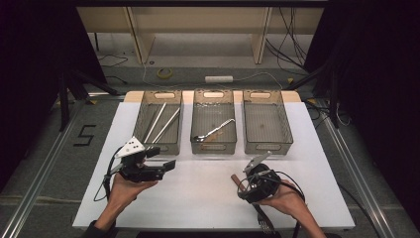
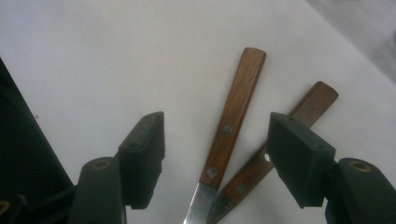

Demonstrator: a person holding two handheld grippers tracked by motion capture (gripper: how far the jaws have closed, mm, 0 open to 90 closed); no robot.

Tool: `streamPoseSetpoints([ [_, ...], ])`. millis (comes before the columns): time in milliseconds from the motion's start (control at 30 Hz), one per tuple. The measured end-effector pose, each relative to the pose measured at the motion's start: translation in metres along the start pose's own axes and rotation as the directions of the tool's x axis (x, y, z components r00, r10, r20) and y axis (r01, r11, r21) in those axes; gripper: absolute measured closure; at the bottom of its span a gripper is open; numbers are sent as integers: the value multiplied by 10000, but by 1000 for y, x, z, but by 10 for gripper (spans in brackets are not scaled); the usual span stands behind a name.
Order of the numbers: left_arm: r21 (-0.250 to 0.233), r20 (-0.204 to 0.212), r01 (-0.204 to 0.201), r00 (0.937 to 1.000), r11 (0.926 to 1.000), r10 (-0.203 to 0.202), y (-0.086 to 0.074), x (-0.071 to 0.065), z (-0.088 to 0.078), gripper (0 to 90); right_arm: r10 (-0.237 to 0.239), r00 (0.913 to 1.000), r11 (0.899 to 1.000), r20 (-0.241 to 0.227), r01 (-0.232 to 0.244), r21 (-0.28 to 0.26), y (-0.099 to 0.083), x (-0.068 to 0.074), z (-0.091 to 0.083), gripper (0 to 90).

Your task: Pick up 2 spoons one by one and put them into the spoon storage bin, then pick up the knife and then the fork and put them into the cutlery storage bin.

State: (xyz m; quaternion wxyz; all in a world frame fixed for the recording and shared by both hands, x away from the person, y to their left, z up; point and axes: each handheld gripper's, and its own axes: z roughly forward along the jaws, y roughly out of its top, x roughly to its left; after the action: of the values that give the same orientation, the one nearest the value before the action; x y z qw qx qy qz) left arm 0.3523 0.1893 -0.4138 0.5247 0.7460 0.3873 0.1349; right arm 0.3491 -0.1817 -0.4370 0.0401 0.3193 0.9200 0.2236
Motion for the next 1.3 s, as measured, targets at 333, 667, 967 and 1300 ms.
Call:
streamPoseSetpoints([
  [333,-32,-106,-315,9994,9995,315,-8,-8,-6,187,-20,10000,9994,-87,23,358,4,-2,3,423],
  [667,-224,-192,-448,9988,9987,444,-12,-11,-11,187,72,10000,9978,44,-75,653,2,-3,2,466],
  [967,-216,-174,-410,9990,9989,406,-15,-12,-13,188,-85,10000,9947,12,84,1021,4,-1,8,518],
  [1300,-139,-152,-446,9989,9989,444,-16,-14,-12,187,-161,9999,9908,39,154,1348,5,-1,15,576],
])
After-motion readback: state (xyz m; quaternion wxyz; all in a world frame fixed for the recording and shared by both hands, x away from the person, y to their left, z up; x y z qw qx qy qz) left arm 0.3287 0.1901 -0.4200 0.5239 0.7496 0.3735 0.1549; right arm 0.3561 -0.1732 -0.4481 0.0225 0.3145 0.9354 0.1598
